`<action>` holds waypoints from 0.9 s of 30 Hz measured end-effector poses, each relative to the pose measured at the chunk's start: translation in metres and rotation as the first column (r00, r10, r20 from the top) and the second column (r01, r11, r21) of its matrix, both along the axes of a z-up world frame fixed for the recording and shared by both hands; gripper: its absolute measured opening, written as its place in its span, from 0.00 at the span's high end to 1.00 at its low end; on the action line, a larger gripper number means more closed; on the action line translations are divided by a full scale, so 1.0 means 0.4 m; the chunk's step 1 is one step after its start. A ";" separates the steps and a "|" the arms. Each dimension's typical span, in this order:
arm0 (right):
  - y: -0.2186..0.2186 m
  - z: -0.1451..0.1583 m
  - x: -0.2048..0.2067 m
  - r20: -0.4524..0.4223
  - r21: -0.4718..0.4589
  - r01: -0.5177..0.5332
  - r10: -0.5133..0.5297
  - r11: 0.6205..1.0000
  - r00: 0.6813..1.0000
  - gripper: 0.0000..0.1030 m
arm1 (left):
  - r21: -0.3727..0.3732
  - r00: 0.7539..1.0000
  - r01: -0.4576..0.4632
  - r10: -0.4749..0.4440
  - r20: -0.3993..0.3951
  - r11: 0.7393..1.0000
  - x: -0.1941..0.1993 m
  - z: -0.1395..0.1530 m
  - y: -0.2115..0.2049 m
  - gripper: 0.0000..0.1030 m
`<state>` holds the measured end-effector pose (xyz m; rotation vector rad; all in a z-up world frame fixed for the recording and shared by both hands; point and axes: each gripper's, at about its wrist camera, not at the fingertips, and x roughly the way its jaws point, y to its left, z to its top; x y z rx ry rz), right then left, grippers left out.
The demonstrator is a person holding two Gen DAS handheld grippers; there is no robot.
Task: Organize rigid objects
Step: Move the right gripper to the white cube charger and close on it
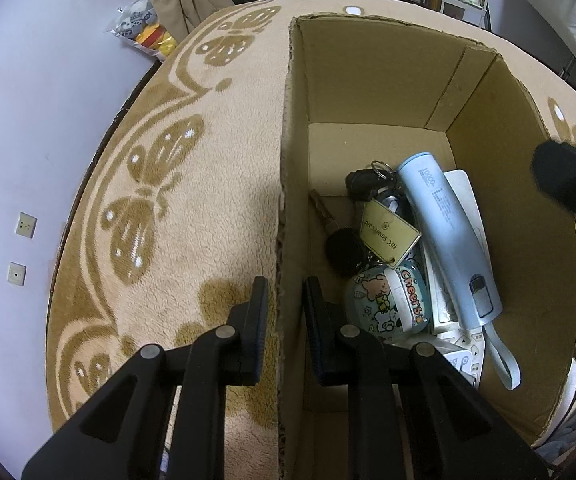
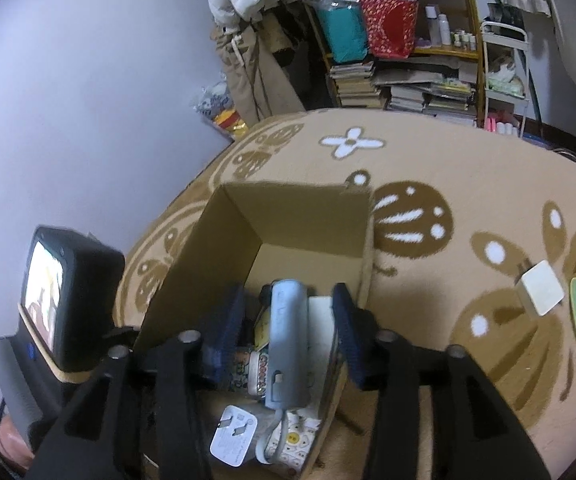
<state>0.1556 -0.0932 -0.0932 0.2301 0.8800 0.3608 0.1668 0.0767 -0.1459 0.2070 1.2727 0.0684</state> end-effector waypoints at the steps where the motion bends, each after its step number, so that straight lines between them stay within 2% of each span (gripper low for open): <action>1: -0.011 0.006 0.002 0.005 -0.005 0.018 -0.018 1.000 1.000 0.38 | 0.002 1.000 0.001 -0.001 0.000 1.000 0.000 0.000 -0.001 0.82; 8: -0.104 0.016 0.028 0.030 -0.038 0.133 -0.132 0.990 0.991 0.10 | 0.006 1.000 0.003 -0.003 0.000 1.000 0.000 -0.002 -0.003 0.82; 15: -0.192 -0.022 0.066 0.038 -0.099 0.209 -0.206 0.973 0.978 0.08 | 0.002 1.000 0.001 -0.001 -0.002 1.000 0.001 -0.004 -0.003 0.82; 20: -0.256 -0.039 0.091 0.093 -0.154 0.270 -0.258 0.951 0.962 0.08 | 0.005 1.000 0.003 -0.003 -0.003 1.000 0.001 -0.002 -0.004 0.82; 27: -0.334 -0.081 0.130 0.080 -0.206 0.299 -0.289 0.932 0.954 0.08 | 0.006 1.000 0.006 -0.006 -0.003 1.000 0.001 -0.004 -0.003 0.82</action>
